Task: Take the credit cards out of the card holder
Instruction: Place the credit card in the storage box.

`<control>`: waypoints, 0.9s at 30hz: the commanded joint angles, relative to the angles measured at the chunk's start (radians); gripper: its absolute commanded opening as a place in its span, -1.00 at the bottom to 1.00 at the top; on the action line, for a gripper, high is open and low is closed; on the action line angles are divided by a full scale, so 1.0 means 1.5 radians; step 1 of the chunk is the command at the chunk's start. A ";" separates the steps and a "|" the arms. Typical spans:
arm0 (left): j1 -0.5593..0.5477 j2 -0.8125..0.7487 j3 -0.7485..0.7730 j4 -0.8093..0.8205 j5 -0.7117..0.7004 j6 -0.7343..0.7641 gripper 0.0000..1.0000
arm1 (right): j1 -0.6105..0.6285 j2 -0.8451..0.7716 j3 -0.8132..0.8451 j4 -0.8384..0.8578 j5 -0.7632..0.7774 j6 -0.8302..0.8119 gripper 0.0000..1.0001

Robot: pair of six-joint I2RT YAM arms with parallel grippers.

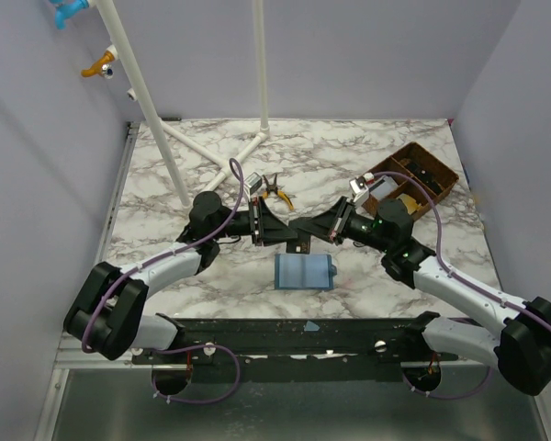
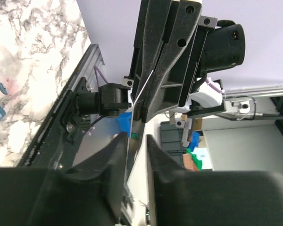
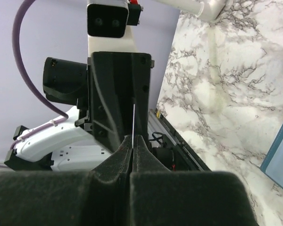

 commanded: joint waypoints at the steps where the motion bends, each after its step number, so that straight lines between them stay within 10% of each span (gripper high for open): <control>1: -0.002 -0.007 -0.002 -0.017 0.011 0.022 -0.24 | 0.000 -0.003 0.016 -0.019 0.009 -0.023 -0.99; 8: 0.000 -0.063 0.042 -0.350 -0.071 0.230 0.94 | -0.009 -0.021 0.082 -0.217 0.146 -0.112 -0.99; 15: 0.001 -0.118 0.136 -0.662 -0.208 0.433 0.97 | -0.030 -0.010 0.154 -0.366 0.289 -0.172 -0.99; 27: 0.001 -0.166 0.175 -0.772 -0.232 0.533 0.97 | -0.283 0.151 0.316 -0.484 0.351 -0.285 -0.99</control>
